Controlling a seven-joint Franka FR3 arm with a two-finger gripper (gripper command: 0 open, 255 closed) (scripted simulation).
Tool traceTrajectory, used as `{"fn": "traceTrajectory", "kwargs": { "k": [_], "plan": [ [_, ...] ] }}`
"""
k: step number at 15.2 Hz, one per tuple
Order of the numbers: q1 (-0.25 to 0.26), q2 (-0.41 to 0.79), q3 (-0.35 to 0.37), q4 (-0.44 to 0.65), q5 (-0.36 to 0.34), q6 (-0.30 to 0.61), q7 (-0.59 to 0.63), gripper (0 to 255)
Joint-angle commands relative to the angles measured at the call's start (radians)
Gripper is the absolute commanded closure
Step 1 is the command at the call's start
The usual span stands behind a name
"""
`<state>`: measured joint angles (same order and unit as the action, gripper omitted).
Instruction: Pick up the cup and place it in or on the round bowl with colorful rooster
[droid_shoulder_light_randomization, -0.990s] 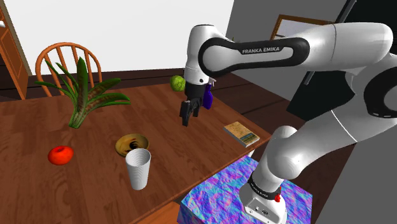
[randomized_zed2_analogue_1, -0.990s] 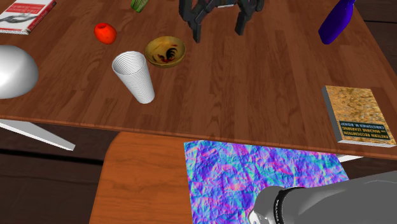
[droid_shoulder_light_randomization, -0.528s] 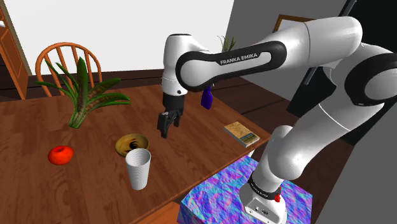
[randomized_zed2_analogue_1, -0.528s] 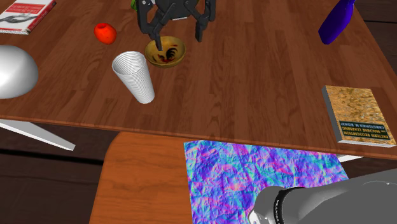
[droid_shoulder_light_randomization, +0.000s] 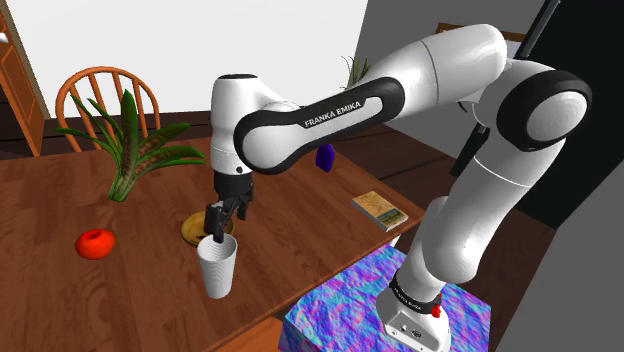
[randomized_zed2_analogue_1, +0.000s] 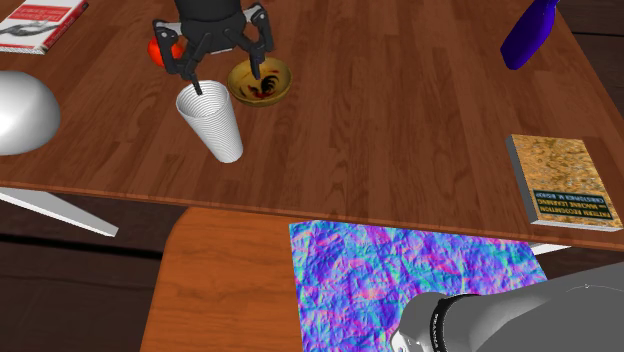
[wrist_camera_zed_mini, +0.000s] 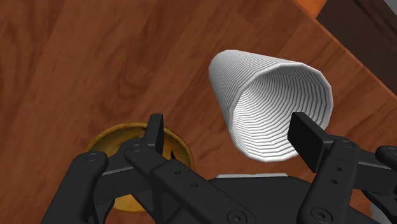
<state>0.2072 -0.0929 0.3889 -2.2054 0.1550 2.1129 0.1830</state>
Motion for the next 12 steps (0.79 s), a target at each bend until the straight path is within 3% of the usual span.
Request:
{"fn": "traceTrajectory", "kwargs": {
  "k": [1,7,12],
  "plan": [
    [0.006,0.022,0.009,-0.002,-0.006,0.027,0.011,0],
    [0.011,0.068,0.017,-0.048,-0.019,0.117,0.022,0],
    [0.011,0.068,0.017,-0.048,-0.019,0.117,0.022,0]
  ]
}}
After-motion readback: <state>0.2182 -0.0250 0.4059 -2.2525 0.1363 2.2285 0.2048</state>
